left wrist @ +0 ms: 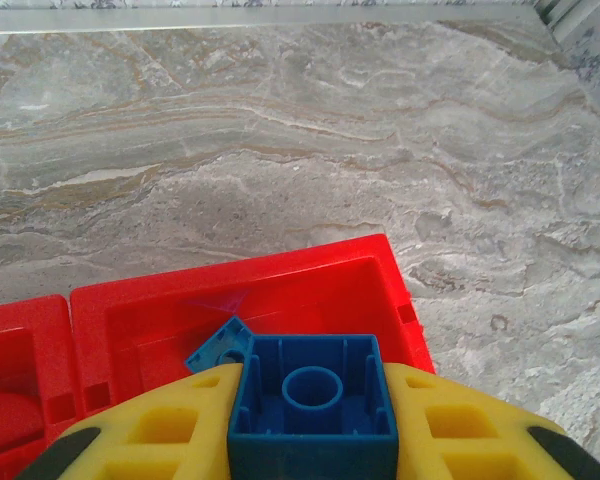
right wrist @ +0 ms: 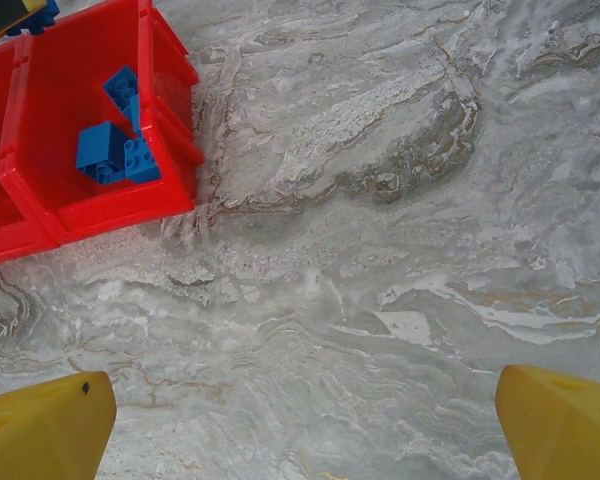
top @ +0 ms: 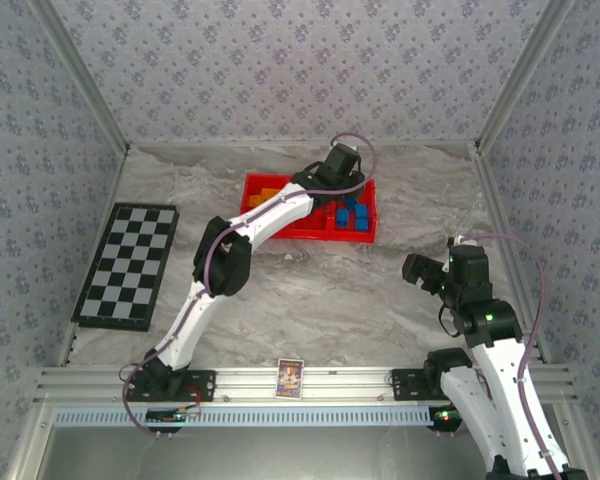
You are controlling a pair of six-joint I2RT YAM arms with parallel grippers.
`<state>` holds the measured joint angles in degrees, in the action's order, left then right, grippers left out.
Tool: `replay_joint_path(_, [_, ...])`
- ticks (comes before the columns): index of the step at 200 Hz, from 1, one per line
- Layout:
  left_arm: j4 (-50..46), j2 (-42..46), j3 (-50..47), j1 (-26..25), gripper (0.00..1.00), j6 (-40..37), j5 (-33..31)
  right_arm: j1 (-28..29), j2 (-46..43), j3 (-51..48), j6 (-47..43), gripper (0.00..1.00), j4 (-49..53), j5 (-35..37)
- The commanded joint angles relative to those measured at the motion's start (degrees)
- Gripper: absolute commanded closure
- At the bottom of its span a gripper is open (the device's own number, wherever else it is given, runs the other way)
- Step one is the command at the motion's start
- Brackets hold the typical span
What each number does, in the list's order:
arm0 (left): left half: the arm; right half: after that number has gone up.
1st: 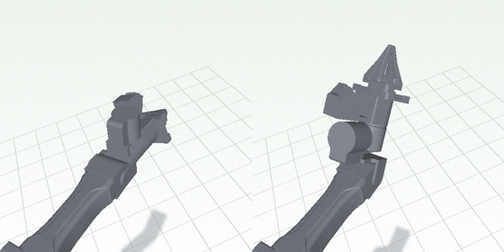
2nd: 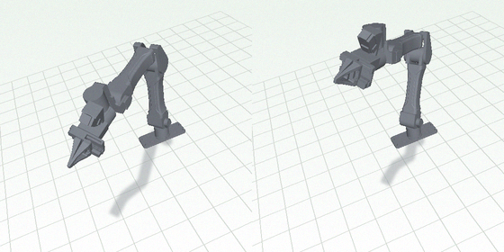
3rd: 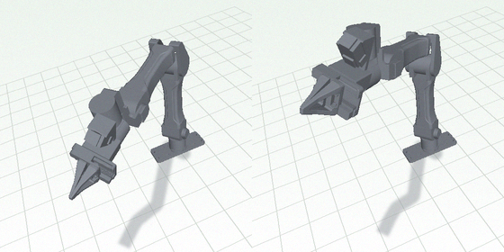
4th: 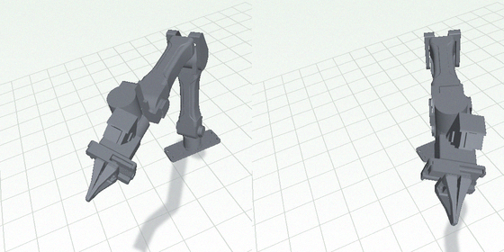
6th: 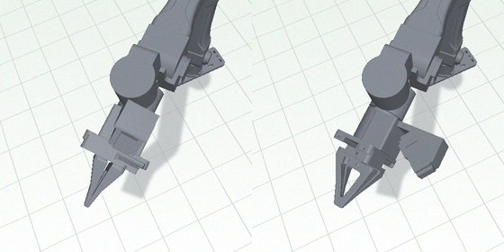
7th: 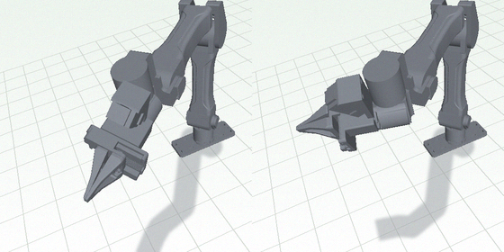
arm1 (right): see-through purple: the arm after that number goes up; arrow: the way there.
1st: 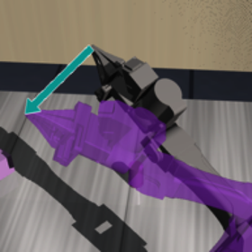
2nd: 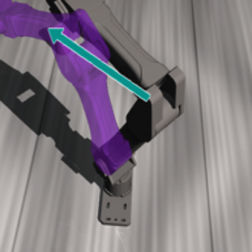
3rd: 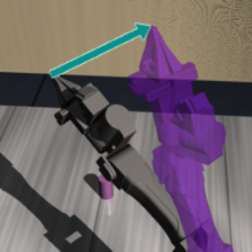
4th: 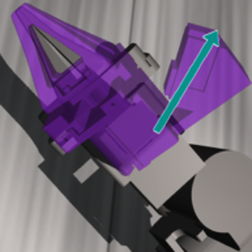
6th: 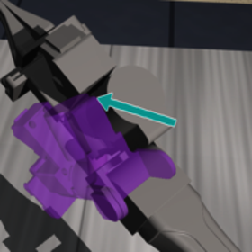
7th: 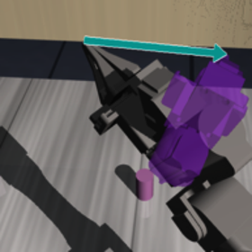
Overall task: Sort the legos into containers by color
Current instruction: Place the lego in the container.
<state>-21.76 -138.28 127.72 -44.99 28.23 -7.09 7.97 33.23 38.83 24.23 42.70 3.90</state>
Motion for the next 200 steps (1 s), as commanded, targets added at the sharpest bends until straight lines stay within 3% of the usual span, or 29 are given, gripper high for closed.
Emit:
replay_joint_path(1, [-0.9,-1.0,3.6,0.0,0.55,-0.3,-0.2,0.1,-0.4,0.9,0.5,0.00,0.7,1.1])
replay_joint_path(39, [-1.8,0.6,4.0,0.0,0.37,-2.8,1.3,0.2,-0.2,0.6,0.6,0.00,0.4,1.3])
replay_joint_path(97, [-1.3,10.5,-2.5,0.2,0.31,-7.5,0.7,0.3,0.2,0.2,0.6,0.00,-0.2,1.6])
replay_joint_path(125, [4.0,21.2,-15.5,1.8,0.28,-8.0,1.7,0.2,0.6,-0.2,0.7,0.00,-0.8,1.6])
replay_joint_path(178, [17.4,48.0,-50.4,6.7,0.24,-9.9,0.8,-0.5,1.4,0.3,2.4,0.00,0.6,8.2])
replay_joint_path(200, [21.1,59.2,-64.5,8.3,0.22,-12.2,-0.9,-1.5,0.6,0.0,2.5,0.00,-0.3,7.4])
